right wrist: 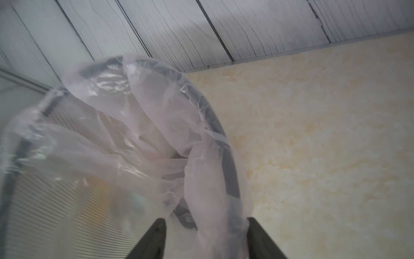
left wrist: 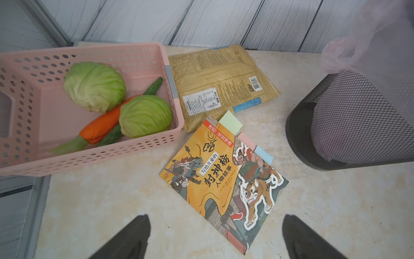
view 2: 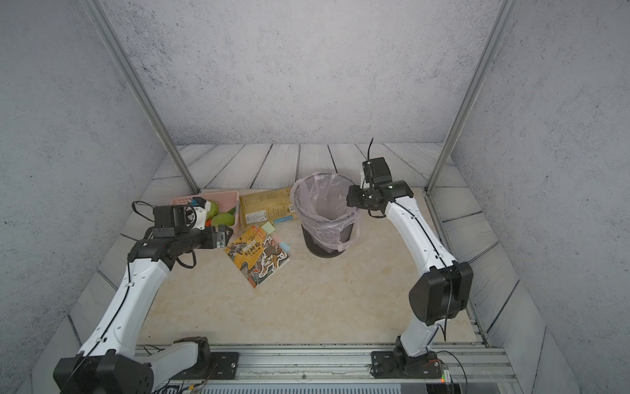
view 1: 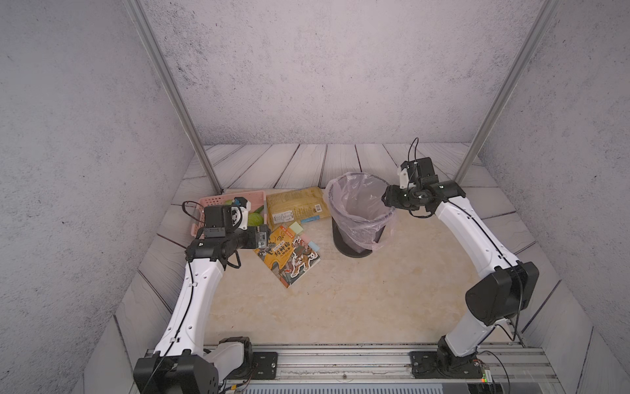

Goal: Peel off the used sticky note
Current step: Move the trash bin to the center of the board.

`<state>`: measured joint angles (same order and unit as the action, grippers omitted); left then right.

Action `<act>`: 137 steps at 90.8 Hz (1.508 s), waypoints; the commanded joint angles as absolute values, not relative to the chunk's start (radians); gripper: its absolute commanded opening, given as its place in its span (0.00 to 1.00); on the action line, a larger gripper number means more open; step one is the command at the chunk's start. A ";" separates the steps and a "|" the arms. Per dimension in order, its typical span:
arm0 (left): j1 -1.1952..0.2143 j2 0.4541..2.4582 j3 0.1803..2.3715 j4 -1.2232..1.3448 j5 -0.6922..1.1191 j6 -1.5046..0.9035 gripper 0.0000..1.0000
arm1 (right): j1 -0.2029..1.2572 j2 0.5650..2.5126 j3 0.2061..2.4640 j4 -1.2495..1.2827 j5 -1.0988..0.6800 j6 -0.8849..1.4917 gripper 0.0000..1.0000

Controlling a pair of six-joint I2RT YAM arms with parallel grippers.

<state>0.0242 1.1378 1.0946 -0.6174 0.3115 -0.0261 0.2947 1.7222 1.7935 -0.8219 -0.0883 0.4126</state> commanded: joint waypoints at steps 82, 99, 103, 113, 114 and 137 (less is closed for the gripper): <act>-0.107 1.203 1.075 -0.592 0.249 0.041 0.98 | -0.018 1.491 1.681 -0.940 0.169 0.444 0.01; -0.179 1.287 1.084 -0.597 0.236 0.011 0.98 | -0.061 1.443 1.587 -0.900 0.140 0.460 0.05; -0.183 1.313 1.088 -0.597 0.263 -0.015 0.98 | -0.066 1.437 1.572 -0.895 0.132 0.464 0.07; -0.192 1.380 1.092 -0.587 0.316 -0.090 0.98 | -0.072 1.416 1.541 -0.892 0.131 0.465 0.18; -0.194 1.385 1.091 -0.585 0.318 -0.097 0.98 | -0.072 1.412 1.539 -0.893 0.131 0.465 0.19; -0.212 1.537 1.092 -0.567 0.305 -0.224 0.98 | -0.074 1.313 1.575 -0.971 0.164 0.425 0.58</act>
